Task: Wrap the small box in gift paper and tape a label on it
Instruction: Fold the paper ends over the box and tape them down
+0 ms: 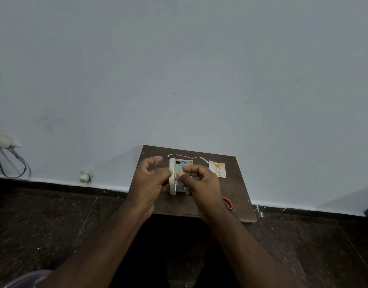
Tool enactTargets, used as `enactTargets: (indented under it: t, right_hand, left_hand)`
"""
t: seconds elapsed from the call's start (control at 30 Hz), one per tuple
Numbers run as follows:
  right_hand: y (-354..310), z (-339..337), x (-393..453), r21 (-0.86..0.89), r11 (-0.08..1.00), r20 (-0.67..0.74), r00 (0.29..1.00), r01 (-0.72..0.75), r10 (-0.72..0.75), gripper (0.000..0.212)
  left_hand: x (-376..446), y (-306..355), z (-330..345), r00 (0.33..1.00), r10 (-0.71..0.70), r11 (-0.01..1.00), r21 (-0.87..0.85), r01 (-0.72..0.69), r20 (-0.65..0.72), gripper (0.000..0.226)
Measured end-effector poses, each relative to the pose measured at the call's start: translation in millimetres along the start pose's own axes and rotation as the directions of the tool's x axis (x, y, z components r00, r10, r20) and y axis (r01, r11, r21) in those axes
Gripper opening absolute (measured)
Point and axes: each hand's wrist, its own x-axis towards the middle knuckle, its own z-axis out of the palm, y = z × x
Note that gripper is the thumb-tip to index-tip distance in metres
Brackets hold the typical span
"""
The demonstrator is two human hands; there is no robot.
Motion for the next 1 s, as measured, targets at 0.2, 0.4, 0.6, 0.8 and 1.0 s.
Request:
enactTargets:
  t: [0.2, 0.4, 0.6, 0.8, 1.0]
  right_hand:
    - [13, -21, -8, -0.318, 0.941, 0.222, 0.974, 0.113, -0.042, 0.017]
    - [19, -35, -7, -0.433, 0.859, 0.220, 0.957, 0.271, -0.191, 0.022]
    - [44, -87, 34, -0.538, 0.834, -0.080, 0.977, 0.125, -0.198, 0.020]
    - [84, -139, 94, -0.914, 0.405, -0.014, 0.999, 0.000, -0.032, 0.019]
    - [98, -142, 117, -0.965, 0.263, 0.017, 0.998, -0.001, 0.065, 0.021]
  left_hand:
    - [2, -3, 2, 0.999, -0.031, 0.999, -0.035, 0.032, 0.018, 0.036]
    - [0, -6, 7, 0.995, -0.054, 0.996, -0.071, 0.060, 0.082, 0.035]
    - [7, -14, 10, 0.974, -0.084, 0.996, 0.056, 0.074, 0.208, 0.043]
    - [9, -29, 6, 0.962, -0.116, 0.972, 0.226, 0.059, 0.248, 0.057]
    - [15, -35, -3, 0.969, -0.104, 0.966, 0.255, 0.044, 0.223, 0.056]
